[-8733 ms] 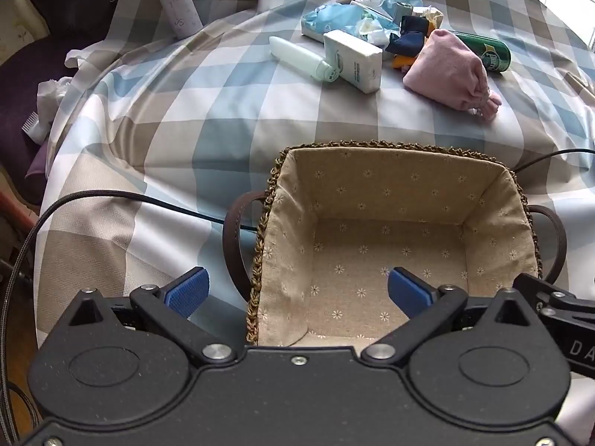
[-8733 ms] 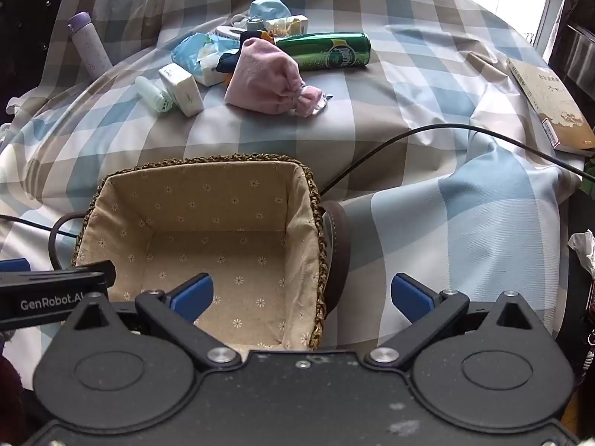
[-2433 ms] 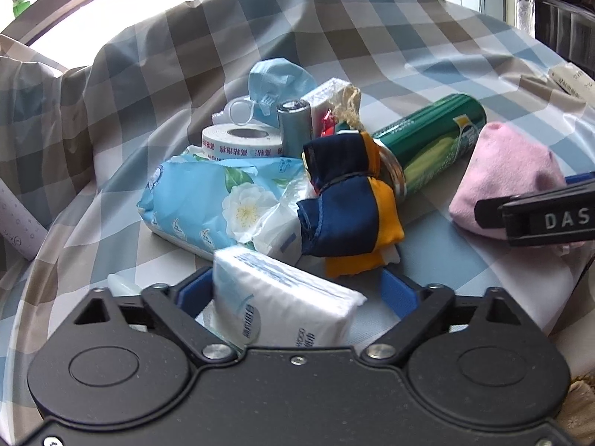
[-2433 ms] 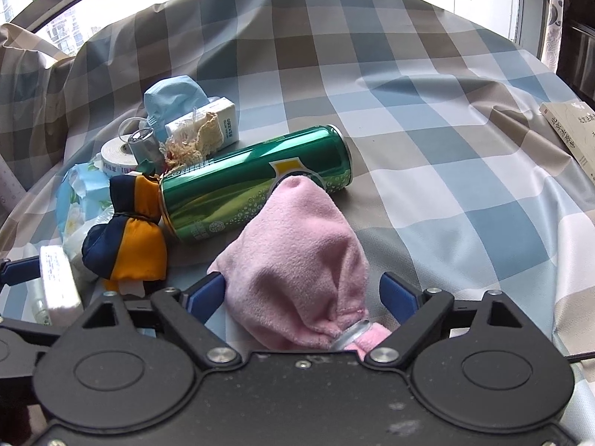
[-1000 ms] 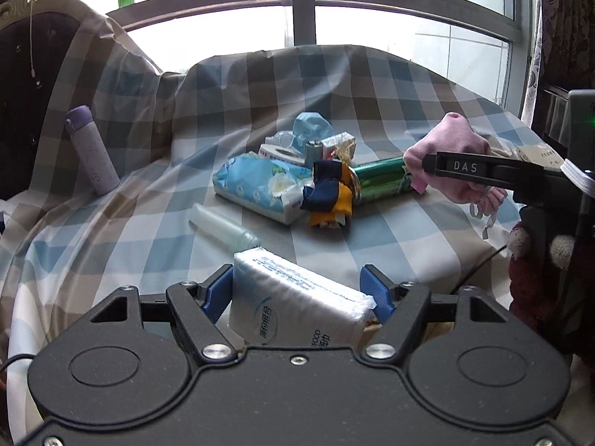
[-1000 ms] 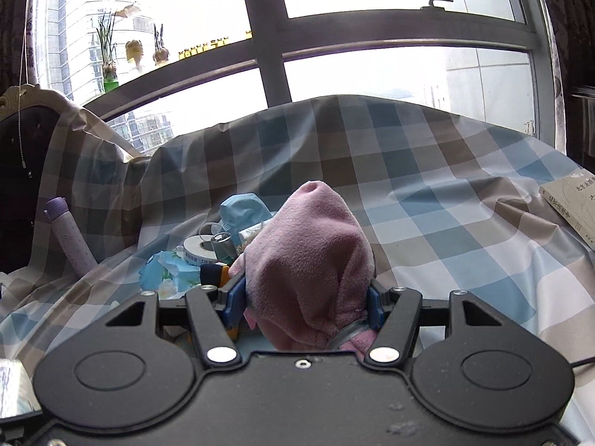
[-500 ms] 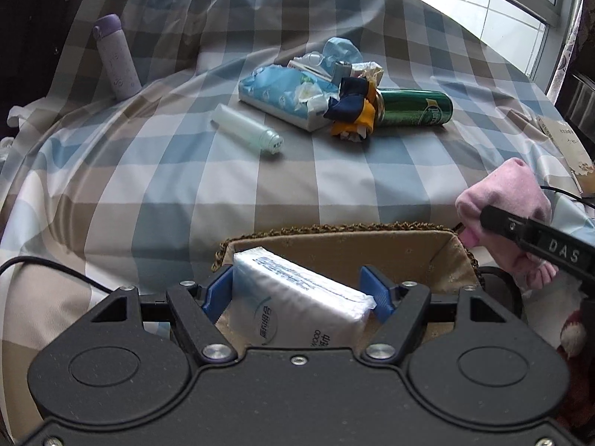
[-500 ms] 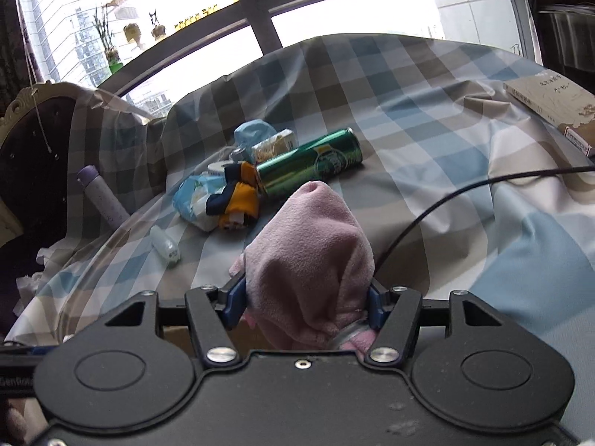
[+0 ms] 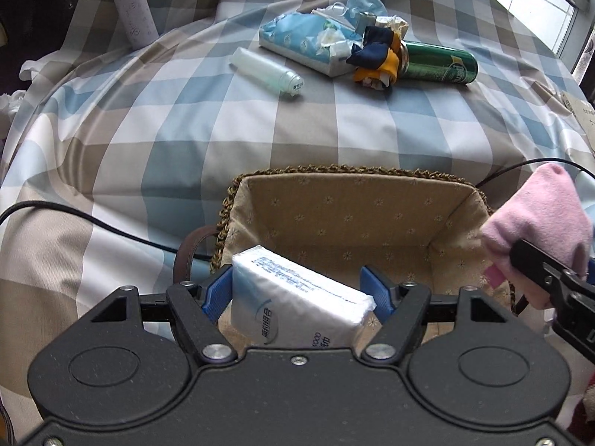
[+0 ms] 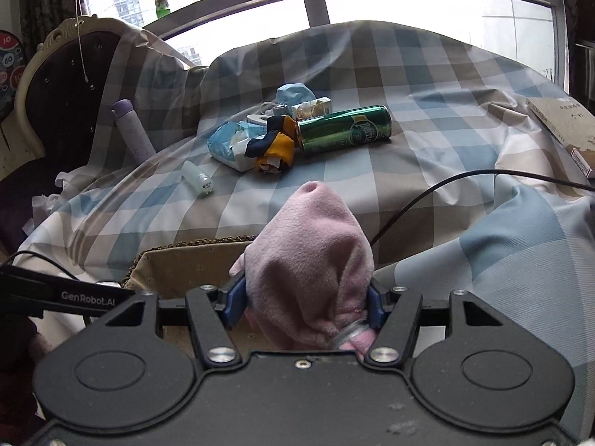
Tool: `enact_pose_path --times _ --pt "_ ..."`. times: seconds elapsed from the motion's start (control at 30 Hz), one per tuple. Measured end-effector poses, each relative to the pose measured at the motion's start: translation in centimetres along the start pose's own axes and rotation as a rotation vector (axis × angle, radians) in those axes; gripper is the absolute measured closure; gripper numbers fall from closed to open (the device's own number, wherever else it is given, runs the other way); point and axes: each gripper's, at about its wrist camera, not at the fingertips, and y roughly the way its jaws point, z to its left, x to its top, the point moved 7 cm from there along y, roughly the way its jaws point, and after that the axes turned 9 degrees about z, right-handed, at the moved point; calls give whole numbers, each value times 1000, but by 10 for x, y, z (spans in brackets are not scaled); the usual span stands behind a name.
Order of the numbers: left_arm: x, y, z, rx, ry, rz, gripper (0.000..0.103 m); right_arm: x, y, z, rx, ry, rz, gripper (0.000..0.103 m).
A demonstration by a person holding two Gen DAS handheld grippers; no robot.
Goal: Organize soft objects
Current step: 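Carry both items to the basket and open both grippers to drop them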
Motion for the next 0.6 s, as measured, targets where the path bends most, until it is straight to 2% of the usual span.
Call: enact_pose_path --times 0.17,0.37,0.5,0.57,0.6 --pt "-5 0 3 8 -12 25 36 3 -6 9 -32 -53 68 42" --pt "-10 -4 4 -5 -8 34 36 2 -7 23 24 -47 161 42" --pt "-10 -7 5 -5 -7 31 36 1 -8 32 34 -78 162 41" --pt "-9 -8 5 2 -6 25 36 1 -9 36 27 -93 154 35" --pt "-9 -8 6 8 -6 24 35 1 -10 37 16 -100 144 24"
